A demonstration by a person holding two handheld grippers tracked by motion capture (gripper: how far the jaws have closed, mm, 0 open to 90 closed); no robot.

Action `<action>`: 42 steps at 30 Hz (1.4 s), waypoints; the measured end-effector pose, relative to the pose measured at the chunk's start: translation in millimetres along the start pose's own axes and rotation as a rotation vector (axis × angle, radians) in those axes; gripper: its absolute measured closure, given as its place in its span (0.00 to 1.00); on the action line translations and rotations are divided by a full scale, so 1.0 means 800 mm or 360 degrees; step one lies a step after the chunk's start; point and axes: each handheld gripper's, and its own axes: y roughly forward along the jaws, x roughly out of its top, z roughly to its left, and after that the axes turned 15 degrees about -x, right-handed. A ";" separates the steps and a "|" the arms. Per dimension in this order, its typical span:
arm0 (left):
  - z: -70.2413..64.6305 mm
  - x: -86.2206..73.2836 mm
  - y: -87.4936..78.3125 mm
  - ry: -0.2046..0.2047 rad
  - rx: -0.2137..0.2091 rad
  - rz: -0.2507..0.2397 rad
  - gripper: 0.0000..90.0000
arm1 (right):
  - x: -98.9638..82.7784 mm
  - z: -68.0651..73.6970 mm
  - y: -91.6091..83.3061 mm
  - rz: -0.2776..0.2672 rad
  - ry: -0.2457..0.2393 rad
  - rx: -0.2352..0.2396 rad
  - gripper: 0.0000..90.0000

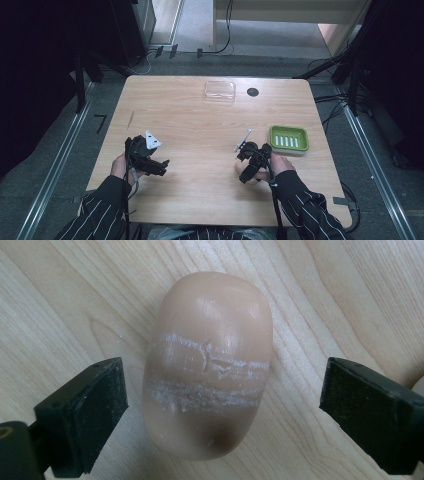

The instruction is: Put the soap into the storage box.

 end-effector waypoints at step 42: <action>0.000 0.000 0.000 -0.0004 0.0000 -0.0001 0.00 | 0.008 0.006 0.014 0.0063 -0.0032 0.0049 0.25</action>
